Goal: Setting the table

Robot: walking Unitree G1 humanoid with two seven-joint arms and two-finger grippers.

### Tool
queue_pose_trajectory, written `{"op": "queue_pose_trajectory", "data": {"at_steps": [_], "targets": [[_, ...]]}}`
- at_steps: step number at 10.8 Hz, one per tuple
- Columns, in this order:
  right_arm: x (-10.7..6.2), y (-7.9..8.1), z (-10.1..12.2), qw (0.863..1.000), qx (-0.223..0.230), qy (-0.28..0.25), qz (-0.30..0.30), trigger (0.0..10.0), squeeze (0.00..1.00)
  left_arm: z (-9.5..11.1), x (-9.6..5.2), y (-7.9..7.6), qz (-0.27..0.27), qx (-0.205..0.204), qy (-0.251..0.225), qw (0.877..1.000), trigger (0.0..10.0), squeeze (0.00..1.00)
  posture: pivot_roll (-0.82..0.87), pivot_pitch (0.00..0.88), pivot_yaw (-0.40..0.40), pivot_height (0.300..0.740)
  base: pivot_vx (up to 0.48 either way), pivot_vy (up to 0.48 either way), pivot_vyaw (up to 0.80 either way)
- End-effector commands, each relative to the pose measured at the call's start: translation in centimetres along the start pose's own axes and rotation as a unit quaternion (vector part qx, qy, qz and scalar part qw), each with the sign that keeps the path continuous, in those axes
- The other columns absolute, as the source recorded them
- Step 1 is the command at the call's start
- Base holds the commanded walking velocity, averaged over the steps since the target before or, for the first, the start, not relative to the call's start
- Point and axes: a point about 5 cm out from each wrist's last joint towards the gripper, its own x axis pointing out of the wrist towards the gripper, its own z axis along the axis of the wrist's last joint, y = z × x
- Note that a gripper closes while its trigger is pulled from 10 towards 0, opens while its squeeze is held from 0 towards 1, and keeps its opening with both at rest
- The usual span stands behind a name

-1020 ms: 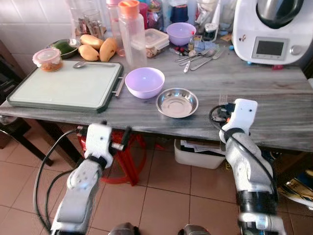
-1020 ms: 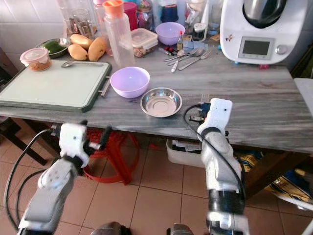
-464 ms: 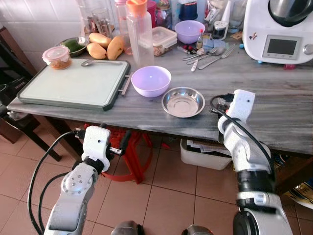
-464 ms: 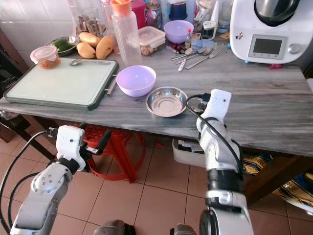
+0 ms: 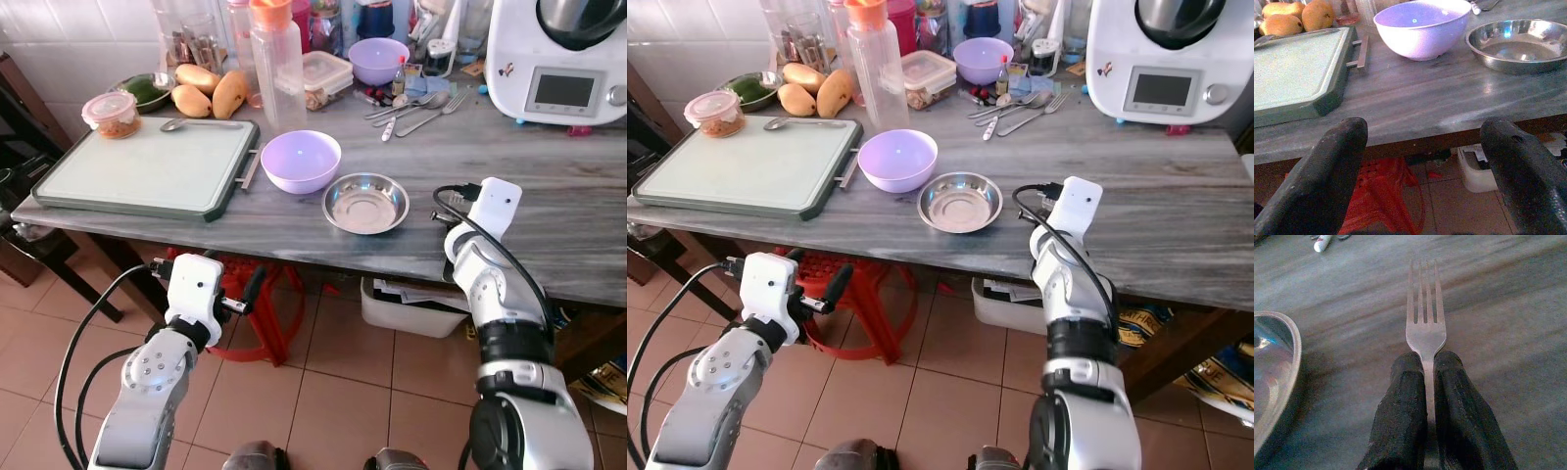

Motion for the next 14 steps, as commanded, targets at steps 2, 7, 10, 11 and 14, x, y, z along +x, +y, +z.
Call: {"op": "queue_pose_trajectory", "data": {"at_steps": [2, 7, 10, 11, 14], "targets": [[0.4, 1.0, 0.8, 1.0, 0.003, -0.013, 0.01, 10.0, 0.0, 0.1, -0.8, 0.2, -0.005, 0.001, 0.01, 1.0, 10.0, 0.0, 0.07, 0.065, 0.108, 0.74, 0.0, 0.0, 0.0], [0.8, 2.1, 1.5, 0.999, -0.019, -0.023, 0.029, 10.0, 0.0, 0.0, -1.7, 0.0, -0.016, -0.002, 0.025, 1.0, 10.0, 0.0, 0.07, 0.097, 0.116, 0.74, 0.0, 0.0, 0.0], [0.8, 2.7, 1.1, 0.998, -0.028, -0.017, 0.047, 10.0, 0.0, 0.1, -1.7, -0.2, -0.021, -0.004, 0.03, 0.999, 10.0, 0.0, 0.07, 0.102, 0.116, 0.74, 0.0, 0.0, 0.0], [0.8, 2.8, 1.0, 0.998, -0.031, -0.015, 0.05, 10.0, 0.0, 0.1, -1.7, -0.2, -0.021, -0.005, 0.03, 0.999, 10.0, 0.0, 0.07, 0.102, 0.114, 0.74, 0.0, 0.0, 0.0], [0.8, 3.5, 0.9, 0.997, -0.033, -0.012, 0.062, 10.0, 0.0, 0.0, -1.7, -0.3, -0.023, -0.007, 0.033, 0.999, 10.0, 0.0, 0.07, 0.103, 0.112, 0.74, 0.0, 0.0, 0.0]]}}
